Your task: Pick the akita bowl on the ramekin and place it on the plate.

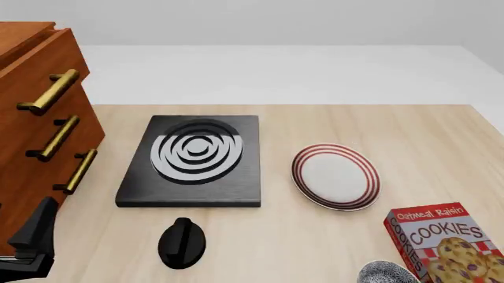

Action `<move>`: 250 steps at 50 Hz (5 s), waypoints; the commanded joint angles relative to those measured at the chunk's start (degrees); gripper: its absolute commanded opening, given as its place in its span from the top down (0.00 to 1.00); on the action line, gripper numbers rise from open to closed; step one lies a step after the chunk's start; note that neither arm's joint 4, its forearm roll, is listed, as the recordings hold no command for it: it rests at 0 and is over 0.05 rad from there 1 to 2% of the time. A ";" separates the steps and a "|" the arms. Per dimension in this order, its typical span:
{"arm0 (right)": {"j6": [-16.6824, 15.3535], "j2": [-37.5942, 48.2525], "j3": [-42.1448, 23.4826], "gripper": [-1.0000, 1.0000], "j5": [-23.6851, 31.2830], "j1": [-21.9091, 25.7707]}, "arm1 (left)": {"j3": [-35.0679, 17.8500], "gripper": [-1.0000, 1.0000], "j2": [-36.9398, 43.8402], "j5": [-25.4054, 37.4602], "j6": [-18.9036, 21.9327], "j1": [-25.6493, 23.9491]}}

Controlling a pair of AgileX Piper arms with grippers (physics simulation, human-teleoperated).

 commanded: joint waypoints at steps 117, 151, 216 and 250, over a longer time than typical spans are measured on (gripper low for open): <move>16.22 12.14 36.12 0.00 -23.25 9.21 | 0.00 0.00 0.01 0.00 0.00 -0.01; 17.59 14.60 39.83 0.00 -28.44 9.84 | 0.00 0.00 -0.01 0.00 -0.01 0.01; 18.41 16.32 41.71 1.00 -31.21 11.75 | 0.00 0.00 -0.01 0.00 -0.02 0.01; 15.80 8.04 20.06 1.00 -11.60 9.33 | 0.00 0.00 -0.01 0.00 0.01 0.00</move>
